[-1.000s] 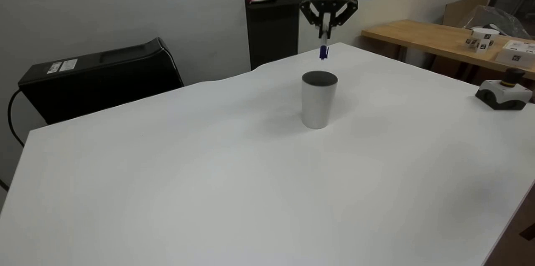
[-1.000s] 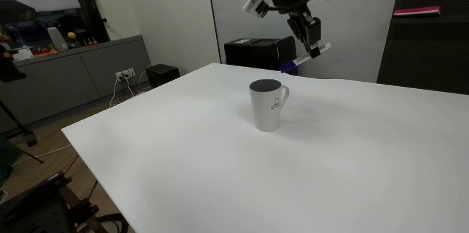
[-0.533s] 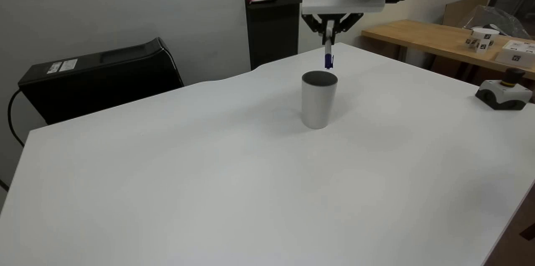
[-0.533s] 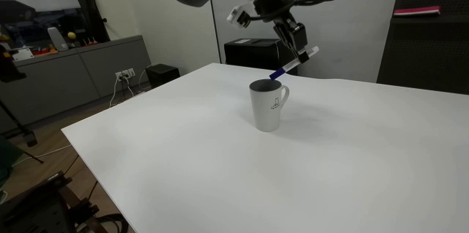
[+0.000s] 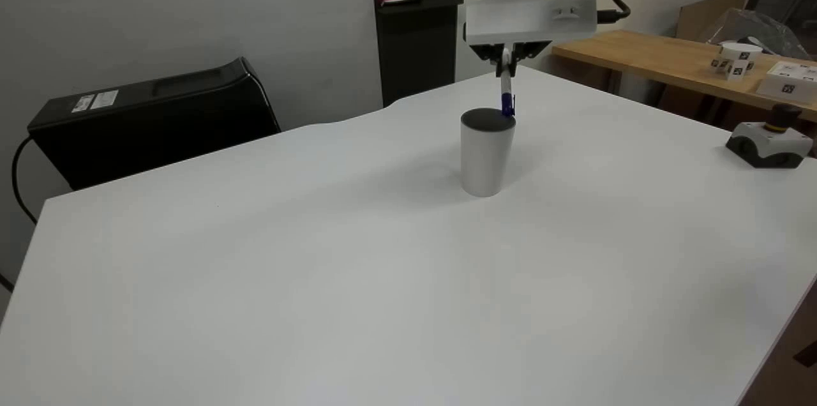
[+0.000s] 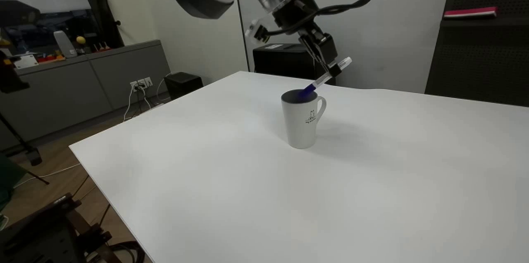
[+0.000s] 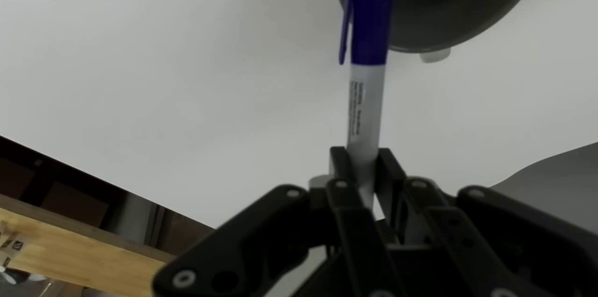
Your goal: Put the pen in the mug
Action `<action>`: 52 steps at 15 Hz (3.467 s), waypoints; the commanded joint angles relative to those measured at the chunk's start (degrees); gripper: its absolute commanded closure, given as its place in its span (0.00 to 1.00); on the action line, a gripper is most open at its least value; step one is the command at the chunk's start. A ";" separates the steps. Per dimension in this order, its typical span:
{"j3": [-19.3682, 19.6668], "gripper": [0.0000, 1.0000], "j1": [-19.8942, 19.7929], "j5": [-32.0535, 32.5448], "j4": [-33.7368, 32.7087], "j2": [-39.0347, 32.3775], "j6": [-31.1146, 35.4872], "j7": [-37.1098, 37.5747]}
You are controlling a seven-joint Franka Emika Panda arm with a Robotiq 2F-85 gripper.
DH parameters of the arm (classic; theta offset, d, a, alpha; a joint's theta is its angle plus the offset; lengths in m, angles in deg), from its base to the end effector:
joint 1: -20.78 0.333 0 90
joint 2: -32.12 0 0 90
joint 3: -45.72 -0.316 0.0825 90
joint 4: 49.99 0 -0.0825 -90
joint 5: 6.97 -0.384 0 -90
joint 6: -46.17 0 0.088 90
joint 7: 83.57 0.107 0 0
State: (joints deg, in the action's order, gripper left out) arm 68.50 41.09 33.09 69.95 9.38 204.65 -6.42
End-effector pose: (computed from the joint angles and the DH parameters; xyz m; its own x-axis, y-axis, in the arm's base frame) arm 0.6047 0.0085 0.2657 0.6543 -0.5516 0.5173 -0.6647 -0.7457 0.0455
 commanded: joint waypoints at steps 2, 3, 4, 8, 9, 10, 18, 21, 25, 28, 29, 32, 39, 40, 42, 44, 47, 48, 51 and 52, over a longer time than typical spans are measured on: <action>3.64 0.95 3.78 6.48 2.83 1.47 1.71 7.90; 4.35 0.95 4.54 7.72 3.00 1.32 1.87 9.32; 4.85 0.95 5.22 8.66 3.19 1.21 1.81 10.43; 6.77 0.95 7.70 12.16 4.10 0.86 1.96 15.22; 7.18 0.95 8.19 12.82 4.17 0.70 2.10 16.16; 7.45 0.95 8.56 13.17 4.29 0.64 2.10 16.75; 6.69 0.95 9.21 11.85 5.05 0.09 1.31 15.54; 4.58 0.95 8.46 7.50 3.80 -0.44 -0.28 12.58; -2.12 0.95 3.27 5.49 2.39 -0.85 -2.53 11.43; -5.69 0.95 -0.65 4.86 0.49 -1.90 -4.15 10.50; -6.78 0.95 -2.10 4.56 -0.04 -2.10 -4.65 10.01; -8.62 0.95 -5.45 4.62 -1.25 -2.31 -5.19 9.56; -8.50 0.95 -7.24 6.76 -3.27 -1.52 -5.12 11.54; -8.22 0.95 -7.04 7.46 -3.50 -1.38 -4.96 12.11; -8.28 0.95 -7.11 8.50 -3.76 -0.97 -5.04 12.58; -8.36 0.95 -7.16 9.52 -4.02 -0.72 -5.13 13.10; -9.04 0.95 -7.81 9.70 -3.72 -0.02 -5.39 12.96; -9.55 0.95 -8.27 8.76 -3.22 0.34 -5.48 12.36; -10.27 0.95 -8.74 8.09 -1.69 0.76 -5.82 12.30; -10.53 0.95 -8.93 7.86 -1.27 0.85 -6.08 12.14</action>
State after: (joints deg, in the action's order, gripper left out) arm 59.45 33.28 41.10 66.89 8.56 199.93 4.62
